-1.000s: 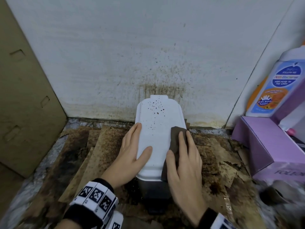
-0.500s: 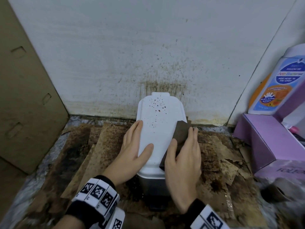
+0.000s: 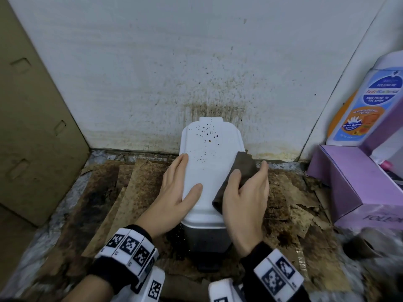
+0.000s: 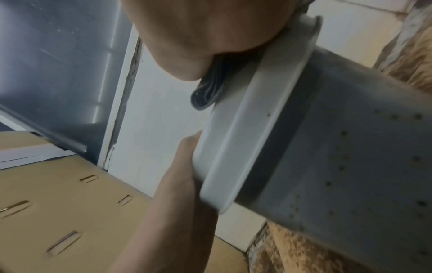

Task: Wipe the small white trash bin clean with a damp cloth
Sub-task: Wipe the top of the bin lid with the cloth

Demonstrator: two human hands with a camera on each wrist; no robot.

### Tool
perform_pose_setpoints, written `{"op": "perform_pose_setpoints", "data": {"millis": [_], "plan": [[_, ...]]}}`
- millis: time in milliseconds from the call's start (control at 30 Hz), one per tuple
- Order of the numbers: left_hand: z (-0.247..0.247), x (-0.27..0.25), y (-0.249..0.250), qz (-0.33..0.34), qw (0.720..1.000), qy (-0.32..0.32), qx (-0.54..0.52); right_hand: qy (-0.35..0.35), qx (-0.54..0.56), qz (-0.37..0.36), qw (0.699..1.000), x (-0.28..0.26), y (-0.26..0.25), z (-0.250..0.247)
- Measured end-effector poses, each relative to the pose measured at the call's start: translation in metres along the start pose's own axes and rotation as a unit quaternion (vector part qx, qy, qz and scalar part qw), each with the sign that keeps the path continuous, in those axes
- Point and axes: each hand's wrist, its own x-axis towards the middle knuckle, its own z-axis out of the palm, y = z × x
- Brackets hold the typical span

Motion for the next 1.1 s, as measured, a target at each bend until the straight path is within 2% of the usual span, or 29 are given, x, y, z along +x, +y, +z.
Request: {"op": "perform_pose_setpoints", "data": {"millis": [133, 267, 400, 600, 833, 900, 1000, 1100], "plan": [[0.0, 0.001, 0.0, -0.004, 1.0, -0.001, 0.001, 0.003, 0.008, 0.018, 1.0, 0.005, -0.004, -0.002], [0.0, 0.0, 0.001, -0.009, 1.0, -0.003, 0.005, 0.034, -0.037, -0.028, 0.998, -0.029, -0.004, 0.018], [0.0, 0.001, 0.0, -0.006, 1.0, -0.003, 0.011, 0.029, -0.074, -0.054, 0.995, -0.04, 0.002, 0.028], [0.0, 0.001, 0.0, -0.004, 1.0, -0.005, 0.008, -0.064, -0.145, -0.087, 0.983, -0.011, 0.01, 0.001], [-0.001, 0.002, 0.001, -0.004, 1.0, -0.005, 0.01, -0.223, -0.19, -0.139, 0.946, 0.04, 0.019, -0.021], [-0.001, 0.002, 0.001, -0.002, 1.0, -0.002, 0.013, -0.238, -0.208, -0.161, 0.935, 0.044, 0.022, -0.021], [-0.001, 0.001, 0.002, -0.003, 1.0, -0.002, 0.013, -0.227, -0.248, -0.211, 0.918, 0.04, 0.025, -0.022], [-0.001, 0.001, 0.001, -0.003, 1.0, -0.003, 0.008, -0.212, -0.249, -0.226, 0.918, 0.032, 0.025, -0.022]]}}
